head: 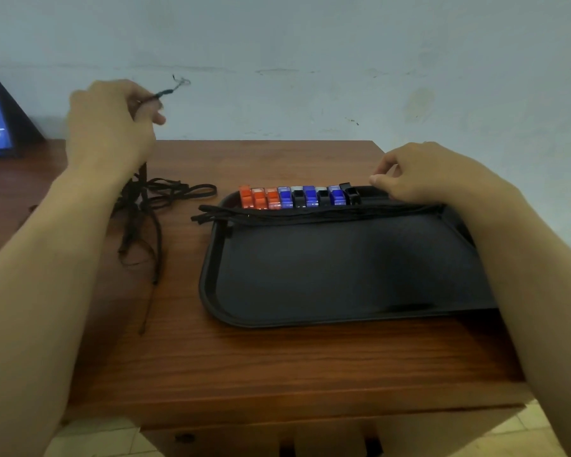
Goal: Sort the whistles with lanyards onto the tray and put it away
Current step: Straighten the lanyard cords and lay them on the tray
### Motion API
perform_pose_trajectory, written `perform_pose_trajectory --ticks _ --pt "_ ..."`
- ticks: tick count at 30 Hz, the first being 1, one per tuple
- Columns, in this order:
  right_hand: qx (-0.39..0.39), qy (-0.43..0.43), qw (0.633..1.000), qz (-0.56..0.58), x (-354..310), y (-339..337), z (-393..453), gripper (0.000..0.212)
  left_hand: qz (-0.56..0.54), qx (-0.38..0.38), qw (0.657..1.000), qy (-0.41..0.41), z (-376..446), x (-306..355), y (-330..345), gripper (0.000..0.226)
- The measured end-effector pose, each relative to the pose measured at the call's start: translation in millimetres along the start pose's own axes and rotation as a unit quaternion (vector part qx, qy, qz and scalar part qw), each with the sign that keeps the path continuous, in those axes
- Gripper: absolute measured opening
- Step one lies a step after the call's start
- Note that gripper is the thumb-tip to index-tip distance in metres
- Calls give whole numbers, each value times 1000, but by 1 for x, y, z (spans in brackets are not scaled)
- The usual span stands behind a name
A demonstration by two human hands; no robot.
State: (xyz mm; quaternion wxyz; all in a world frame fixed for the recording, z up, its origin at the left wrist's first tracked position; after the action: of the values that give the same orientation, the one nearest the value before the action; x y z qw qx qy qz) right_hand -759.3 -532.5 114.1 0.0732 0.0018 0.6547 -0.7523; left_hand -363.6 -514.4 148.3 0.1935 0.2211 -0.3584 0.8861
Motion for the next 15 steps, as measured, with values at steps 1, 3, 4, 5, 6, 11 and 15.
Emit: perform_pose_trajectory --ticks 1,3,4,5,6,11,15 --pt "1 1 1000 2 0 0 0 27 -32 31 999 7 -2 4 -5 24" --pt "6 1 1000 1 0 -1 0 27 -86 35 996 0 -5 9 -6 25" --pt "8 -1 1000 1 0 -1 0 28 -108 18 994 -4 -6 12 -3 23" --pt "10 -5 1000 2 0 -1 0 28 -118 -8 993 -5 -8 16 1 22" --pt "10 -11 1000 6 -1 -1 0 28 -118 -37 992 0 -10 21 5 21" --pt "17 -83 995 50 -16 -4 -5 26 -77 -140 983 89 -24 48 21 20" --pt "58 -154 977 135 -41 -14 -17 22 -76 -194 964 164 -40 75 31 18"
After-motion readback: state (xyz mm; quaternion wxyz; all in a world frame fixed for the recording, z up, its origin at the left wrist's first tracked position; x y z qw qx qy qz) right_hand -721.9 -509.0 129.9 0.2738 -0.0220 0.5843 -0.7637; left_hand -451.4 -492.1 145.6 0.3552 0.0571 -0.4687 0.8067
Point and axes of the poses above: each hand's wrist, its own z-axis towards the middle knuckle, its own y-axis out of the palm, x = y × z, the point moved 6 cm from there along z, towards the middle knuckle, and after that the axes turned 2 degrees about -z, right-handed, at the moved point
